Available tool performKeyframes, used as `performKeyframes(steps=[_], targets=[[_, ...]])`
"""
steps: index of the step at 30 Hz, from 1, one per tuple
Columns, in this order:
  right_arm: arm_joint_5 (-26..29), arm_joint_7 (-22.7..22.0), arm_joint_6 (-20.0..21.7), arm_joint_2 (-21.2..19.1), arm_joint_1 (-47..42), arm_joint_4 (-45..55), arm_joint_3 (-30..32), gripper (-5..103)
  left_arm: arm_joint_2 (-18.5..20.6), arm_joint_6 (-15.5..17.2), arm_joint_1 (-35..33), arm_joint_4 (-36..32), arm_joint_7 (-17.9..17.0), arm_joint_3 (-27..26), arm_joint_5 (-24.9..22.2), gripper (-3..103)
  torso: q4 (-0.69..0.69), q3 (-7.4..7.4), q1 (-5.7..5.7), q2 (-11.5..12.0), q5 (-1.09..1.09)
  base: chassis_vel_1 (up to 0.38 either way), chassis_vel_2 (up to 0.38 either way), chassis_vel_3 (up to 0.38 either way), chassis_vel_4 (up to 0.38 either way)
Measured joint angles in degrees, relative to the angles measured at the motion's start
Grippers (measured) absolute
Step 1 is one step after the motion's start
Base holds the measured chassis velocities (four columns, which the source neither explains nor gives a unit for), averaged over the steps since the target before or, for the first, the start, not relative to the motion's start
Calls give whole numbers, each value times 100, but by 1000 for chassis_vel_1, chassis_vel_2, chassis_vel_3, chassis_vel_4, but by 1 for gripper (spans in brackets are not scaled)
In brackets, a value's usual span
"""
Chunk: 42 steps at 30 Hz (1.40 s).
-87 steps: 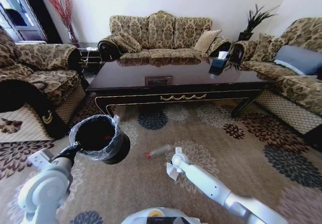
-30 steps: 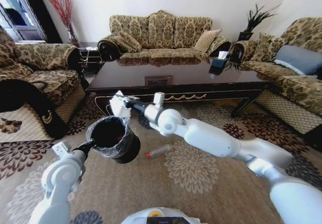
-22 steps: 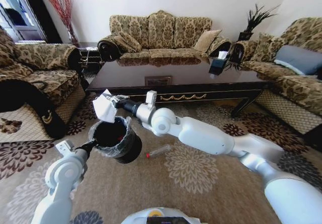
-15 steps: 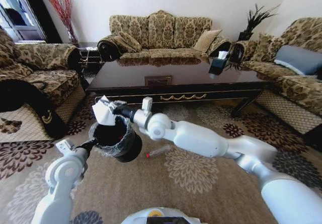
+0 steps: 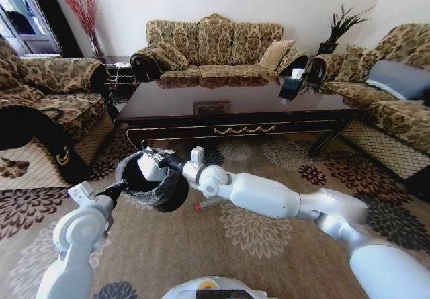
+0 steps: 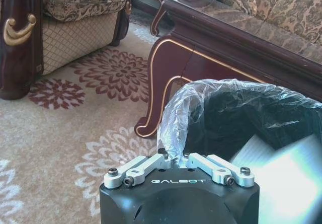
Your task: Move to the front of the table and pick up the trash from the floor, then place it into the trash bin.
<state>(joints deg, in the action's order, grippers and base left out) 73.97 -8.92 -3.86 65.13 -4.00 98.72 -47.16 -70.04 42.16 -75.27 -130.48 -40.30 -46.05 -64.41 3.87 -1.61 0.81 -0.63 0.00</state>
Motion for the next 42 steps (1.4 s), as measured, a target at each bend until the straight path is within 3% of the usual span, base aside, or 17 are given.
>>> performKeyframes(steps=[3, 4, 7, 10, 13, 16, 20, 24, 27, 30, 42], targets=[[-11, 15, -11, -110, 0, 20, 22, 31, -16, -1, -34, -3, 0, 0, 18, 4, 1, 0, 0, 0, 0, 0, 0, 0, 0], [-12, 29, -11, -203, -1, 37, 72, 42, -30, 0, -66, -9, 1, -1, 31, 4, 2, 0, 0, 0, 0, 0, 0, 0, 0], [-4, -44, -11, -278, -40, 26, 267, 47, -46, 0, -117, -19, 4, -8, 52, 4, 2, 0, 0, 0, 0, 0, 0, 0, 0], [-4, -229, -10, -361, -126, -135, 569, 63, -41, 0, -177, -29, 4, -70, 82, 4, 0, 0, 0, 0, 0, 0, 0, 0, 0], [-3, -339, 46, -424, -184, -245, 737, 69, -18, 0, -204, -44, 4, -117, 106, 4, 0, 0, 0, 0, 0, 0, 0, 0, 0], [-26, -813, 265, -497, -285, -453, 953, 80, 41, 0, -209, -116, 5, -215, 60, 4, 2, 0, 0, 0, 0, 0, 0, 0, 0], [-8, -2035, 1007, -498, -553, -746, 1237, 99, 173, -3, -230, -213, 9, -414, 12, 4, 2, 0, 0, 0, 1, 0, 0, 0, 0], [87, -2534, 1356, -439, -756, -995, 1360, 99, 213, -3, -262, -243, -8, -509, -28, 4, 0, 0, 0, 0, 0, 0, 0, 0, 0], [503, -3319, 2139, -227, -1183, -1363, 1702, 100, 304, -3, -305, -276, -33, -674, -101, 4, 0, 0, 0, 0, 0, 0, 0, 0, 0], [650, -3614, 2392, -145, -1498, -1511, 1890, 100, 372, -2, -279, -274, -66, -729, -166, 4, 1, 0, 0, 0, -1, 0, 0, 0, 0], [544, -3678, 2737, 480, -2510, -2442, 2309, 100, 505, -3, -376, -250, -242, -1308, -568, 4, 2, 0, 0, 0, -1, 0, 0, 0, 0]])
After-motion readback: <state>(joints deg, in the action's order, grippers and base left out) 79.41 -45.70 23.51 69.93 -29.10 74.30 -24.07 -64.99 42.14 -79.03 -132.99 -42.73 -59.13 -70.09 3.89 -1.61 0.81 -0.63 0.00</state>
